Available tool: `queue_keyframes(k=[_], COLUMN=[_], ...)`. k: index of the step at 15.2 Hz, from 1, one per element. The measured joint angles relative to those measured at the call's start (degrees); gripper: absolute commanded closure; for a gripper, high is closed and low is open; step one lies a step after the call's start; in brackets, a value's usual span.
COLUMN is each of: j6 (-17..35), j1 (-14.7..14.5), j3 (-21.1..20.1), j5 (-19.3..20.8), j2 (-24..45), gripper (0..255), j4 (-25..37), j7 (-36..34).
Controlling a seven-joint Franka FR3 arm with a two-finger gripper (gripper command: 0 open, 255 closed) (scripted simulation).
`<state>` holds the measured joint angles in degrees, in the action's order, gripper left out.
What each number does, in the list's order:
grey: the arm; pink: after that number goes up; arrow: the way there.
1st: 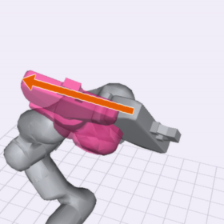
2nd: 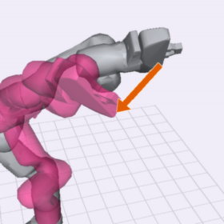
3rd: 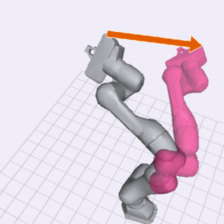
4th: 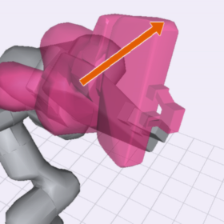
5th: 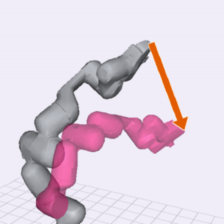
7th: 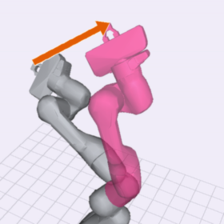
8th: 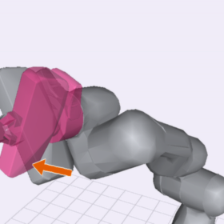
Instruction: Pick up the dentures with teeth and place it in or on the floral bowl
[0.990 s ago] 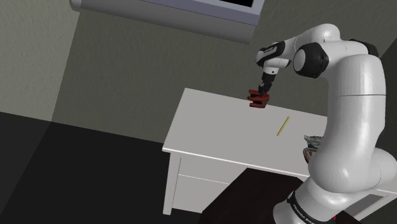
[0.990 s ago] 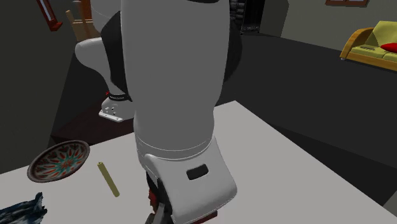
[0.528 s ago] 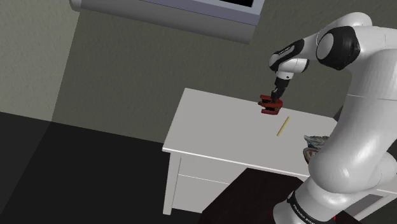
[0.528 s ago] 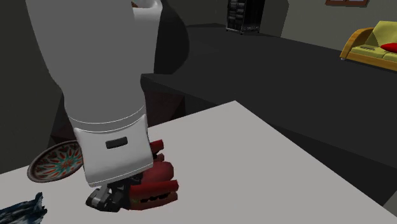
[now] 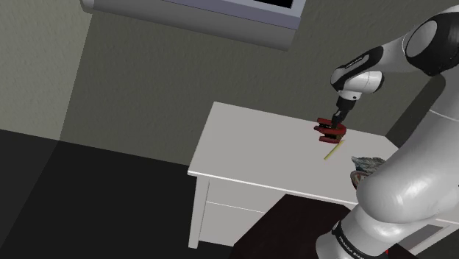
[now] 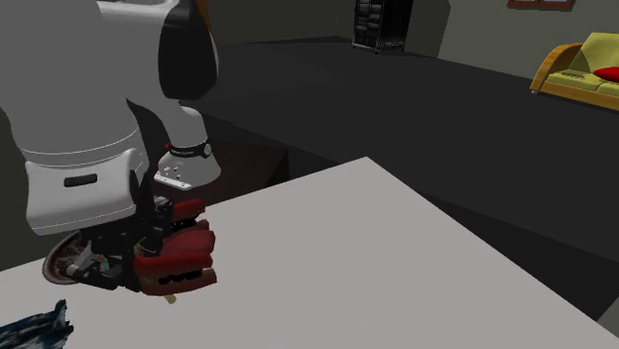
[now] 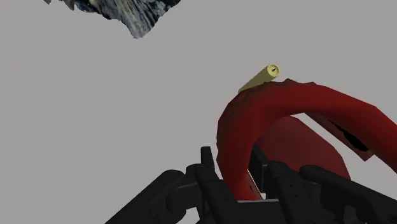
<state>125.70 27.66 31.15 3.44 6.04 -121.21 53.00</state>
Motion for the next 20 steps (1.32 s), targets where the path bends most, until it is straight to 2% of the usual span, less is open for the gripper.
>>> queue_keyframes(k=[6,10,15,20], j6=[2.04,2.56,2.6,1.25], j1=[2.68,5.74,10.06,14.61], j3=[3.11,5.3,7.82,10.56], j5=[6.51,11.23,16.63,21.01], j2=[-9.47,-15.51,-21.81,-26.91], gripper=[255,255,255,255], j4=[-9.81,-15.14,-20.09,-22.4], j7=[1.76,3.63,6.45,10.64])
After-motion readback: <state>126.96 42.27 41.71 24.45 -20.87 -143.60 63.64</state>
